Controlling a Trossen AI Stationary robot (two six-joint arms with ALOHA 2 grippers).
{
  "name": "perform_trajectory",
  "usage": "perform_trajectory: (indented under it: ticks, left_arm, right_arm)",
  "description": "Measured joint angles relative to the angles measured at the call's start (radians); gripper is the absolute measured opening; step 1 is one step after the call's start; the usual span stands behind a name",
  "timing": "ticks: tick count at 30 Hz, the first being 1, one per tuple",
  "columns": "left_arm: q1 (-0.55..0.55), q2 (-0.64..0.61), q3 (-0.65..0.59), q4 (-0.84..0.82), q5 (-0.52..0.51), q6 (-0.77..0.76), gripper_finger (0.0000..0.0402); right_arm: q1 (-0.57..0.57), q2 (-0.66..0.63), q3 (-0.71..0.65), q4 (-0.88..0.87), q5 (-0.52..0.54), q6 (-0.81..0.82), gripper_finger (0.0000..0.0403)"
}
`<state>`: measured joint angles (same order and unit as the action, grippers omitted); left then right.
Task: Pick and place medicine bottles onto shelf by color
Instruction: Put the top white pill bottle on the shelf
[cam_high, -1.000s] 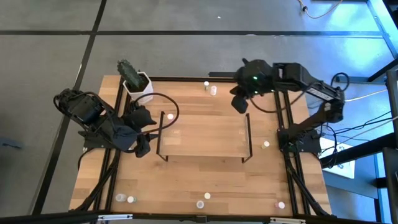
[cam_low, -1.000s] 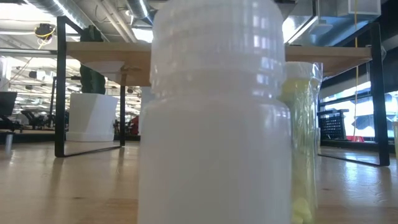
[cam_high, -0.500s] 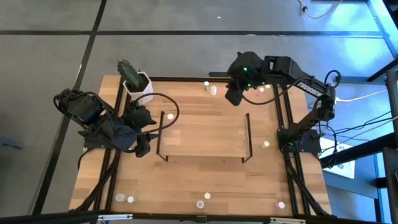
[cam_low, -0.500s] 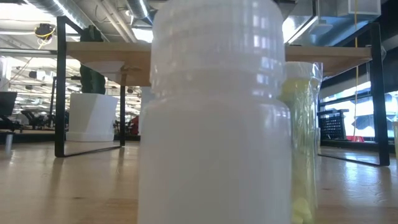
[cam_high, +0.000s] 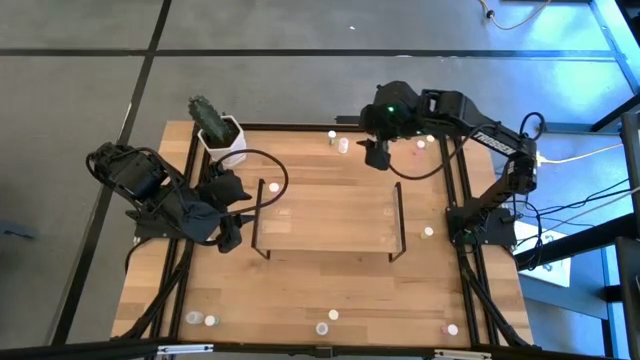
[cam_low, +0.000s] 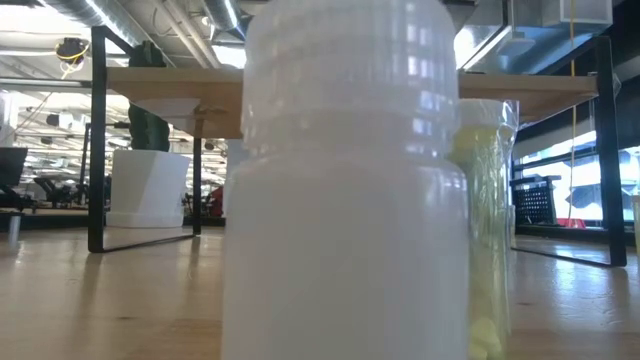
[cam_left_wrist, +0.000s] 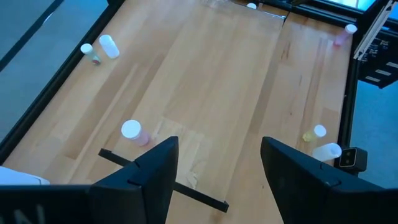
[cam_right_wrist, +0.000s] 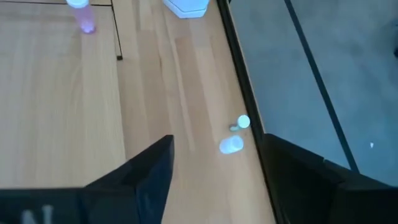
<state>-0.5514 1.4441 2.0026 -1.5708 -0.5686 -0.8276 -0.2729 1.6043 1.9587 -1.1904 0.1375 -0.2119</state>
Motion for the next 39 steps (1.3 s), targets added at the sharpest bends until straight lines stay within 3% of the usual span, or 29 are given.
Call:
perform_trajectory:
  ticks: [7, 16, 29, 39]
  left_arm:
    - [0.000, 0.000, 0.000, 0.000, 0.000, 0.000, 0.0222]
    - [0.000, 0.000, 0.000, 0.000, 0.000, -0.001, 0.0222]
    - [0.000, 0.000, 0.000, 0.000, 0.000, -0.001, 0.0222]
    - [0.000, 0.000, 0.000, 0.000, -0.029, -0.001, 0.0222]
  right_arm:
    - [-0.009, 0.054, -0.001, -0.023, -0.126, 0.072, 0.0252]
    - [-0.049, 0.178, -0.001, -0.034, -0.185, 0.110, 0.0252]
    - [-0.100, 0.286, -0.001, -0.031, -0.184, 0.089, 0.0252]
    - [-0.130, 0.298, -0.001, 0.025, -0.182, 0.069, 0.0252]
